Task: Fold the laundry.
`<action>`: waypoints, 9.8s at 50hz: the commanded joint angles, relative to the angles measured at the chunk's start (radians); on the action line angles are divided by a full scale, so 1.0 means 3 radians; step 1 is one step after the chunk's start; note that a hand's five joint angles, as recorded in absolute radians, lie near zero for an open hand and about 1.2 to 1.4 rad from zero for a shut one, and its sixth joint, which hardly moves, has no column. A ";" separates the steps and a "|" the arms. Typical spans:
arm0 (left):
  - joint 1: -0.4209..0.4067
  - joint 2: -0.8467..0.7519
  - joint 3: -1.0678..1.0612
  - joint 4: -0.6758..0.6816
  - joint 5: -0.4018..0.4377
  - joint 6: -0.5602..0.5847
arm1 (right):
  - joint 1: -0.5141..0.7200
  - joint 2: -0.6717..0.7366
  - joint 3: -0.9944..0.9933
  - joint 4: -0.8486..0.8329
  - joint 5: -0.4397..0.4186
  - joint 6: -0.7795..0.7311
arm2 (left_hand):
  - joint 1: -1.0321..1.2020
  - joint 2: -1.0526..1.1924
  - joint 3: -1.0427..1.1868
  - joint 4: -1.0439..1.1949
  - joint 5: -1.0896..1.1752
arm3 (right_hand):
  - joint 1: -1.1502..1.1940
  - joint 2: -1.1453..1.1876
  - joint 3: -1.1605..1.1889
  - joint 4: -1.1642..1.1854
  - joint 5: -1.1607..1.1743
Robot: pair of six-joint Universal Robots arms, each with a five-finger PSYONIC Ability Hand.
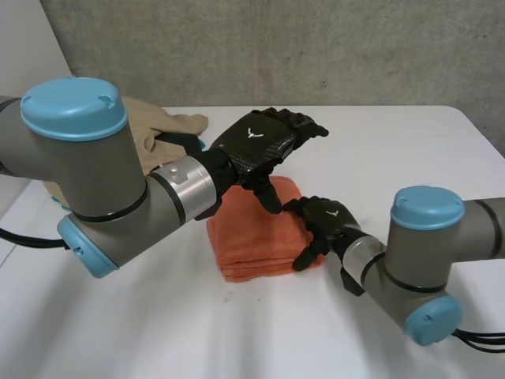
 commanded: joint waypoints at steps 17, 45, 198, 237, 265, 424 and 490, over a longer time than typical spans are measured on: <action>0.0005 0.0043 0.0005 0.0008 -0.0022 0.0004 | -0.0078 0.0199 -0.0518 0.0033 0.0323 -0.0454 | 0.0021 -0.0068 -0.0075 -0.0043 -0.0100 | 0.3474 0.3502 0.3472 0.3479 0.3460; -0.0159 0.0263 0.0107 0.0023 -0.0017 -0.0190 | -0.1934 0.1993 -0.3938 0.0758 0.0758 -0.0638 | 0.0021 -0.0068 -0.0075 -0.0043 -0.0100 | 0.3474 0.3502 0.3472 0.3479 0.3460; -0.0916 0.0872 -0.2168 0.0049 -0.1745 0.0086 | -0.1162 -0.1652 0.0898 0.0217 -0.0254 -0.1993 | 0.0520 0.0431 0.0424 0.0456 0.0399 | -0.0599 -0.0570 -0.0601 -0.0594 -0.0612; 0.0051 0.0591 0.0050 0.1838 -0.1966 0.1099 | -0.1101 -0.1811 0.0964 0.0191 -0.0208 -0.1983 | 0.4041 0.3952 0.3946 0.3977 0.3920 | -0.0599 -0.0570 -0.0601 -0.0594 -0.0612; -0.0788 -0.0668 0.0035 0.1056 -0.0436 0.0383 | -0.1239 -0.1795 0.0985 0.0176 -0.0279 -0.1973 | 0.0794 0.0705 0.0698 0.0730 0.0673 | -0.0599 -0.0570 -0.0601 -0.0594 -0.0612; 0.0291 -0.0683 -0.0875 0.0969 -0.1592 0.0341 | -0.0186 -0.0128 -0.0841 0.0667 0.0784 -0.1011 | 0.3283 0.3194 0.3188 0.3219 0.3162 | 0.3474 0.3502 0.3472 0.3479 0.3460; 0.0695 -0.1602 0.2217 0.1183 -0.1500 0.0526 | -0.0303 0.0480 -0.2063 -0.0375 0.1132 -0.1032 | 0.4041 0.3952 0.3946 0.3977 0.3920 | 0.3361 0.3390 0.3359 0.3366 0.3348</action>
